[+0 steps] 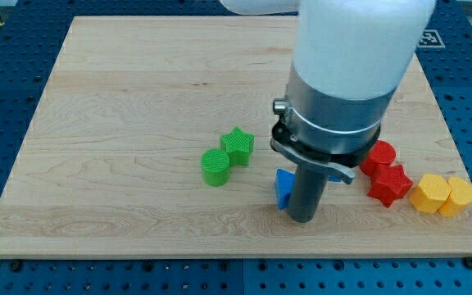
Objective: Place the blue triangle to the bottom right of green star
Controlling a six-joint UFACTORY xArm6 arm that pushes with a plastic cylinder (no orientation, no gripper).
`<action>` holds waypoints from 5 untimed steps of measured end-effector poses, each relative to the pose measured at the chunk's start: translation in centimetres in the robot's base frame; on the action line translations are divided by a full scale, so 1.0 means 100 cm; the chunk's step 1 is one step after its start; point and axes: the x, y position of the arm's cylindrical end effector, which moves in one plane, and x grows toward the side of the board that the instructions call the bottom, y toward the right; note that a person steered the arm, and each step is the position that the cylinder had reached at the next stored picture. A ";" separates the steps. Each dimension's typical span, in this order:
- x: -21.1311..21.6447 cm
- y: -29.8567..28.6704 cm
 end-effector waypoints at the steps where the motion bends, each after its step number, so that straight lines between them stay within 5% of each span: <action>1: -0.021 0.001; 5: -0.026 -0.025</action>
